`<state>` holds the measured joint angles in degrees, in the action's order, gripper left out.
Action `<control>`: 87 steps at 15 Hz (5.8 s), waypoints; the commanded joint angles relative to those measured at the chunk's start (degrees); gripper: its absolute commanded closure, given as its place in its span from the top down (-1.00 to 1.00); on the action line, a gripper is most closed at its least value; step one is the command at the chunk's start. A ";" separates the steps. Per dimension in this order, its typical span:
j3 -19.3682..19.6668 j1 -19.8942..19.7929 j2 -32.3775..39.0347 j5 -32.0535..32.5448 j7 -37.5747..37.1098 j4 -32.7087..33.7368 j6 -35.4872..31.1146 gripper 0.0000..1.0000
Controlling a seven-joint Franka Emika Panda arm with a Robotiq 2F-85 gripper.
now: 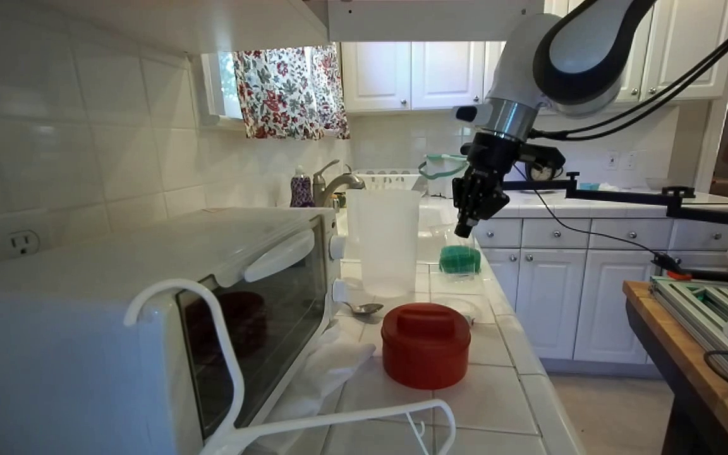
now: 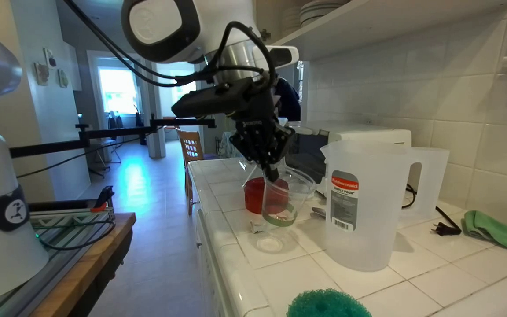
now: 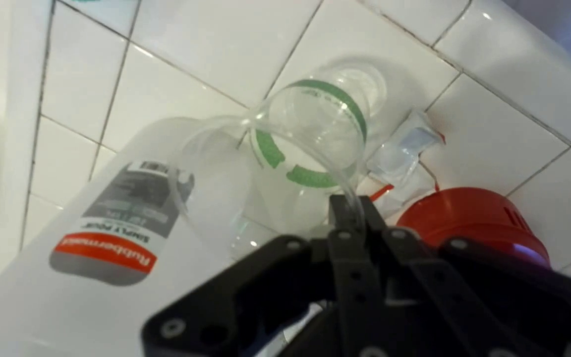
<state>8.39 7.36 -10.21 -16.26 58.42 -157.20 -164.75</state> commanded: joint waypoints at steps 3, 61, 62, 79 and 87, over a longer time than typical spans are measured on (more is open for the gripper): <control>0.35 -0.86 5.04 0.53 0.01 0.67 -3.69 -0.97; -4.09 -0.07 -4.91 2.01 -14.18 17.70 38.84 1.00; -4.10 -0.07 -4.91 2.01 -14.18 17.70 38.84 1.00; -18.26 2.96 -10.50 17.00 -44.68 15.68 23.43 1.00; -19.40 4.18 -22.54 18.44 -50.62 11.99 28.89 1.00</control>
<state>-10.93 11.07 -28.89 0.70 10.71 -142.72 -137.04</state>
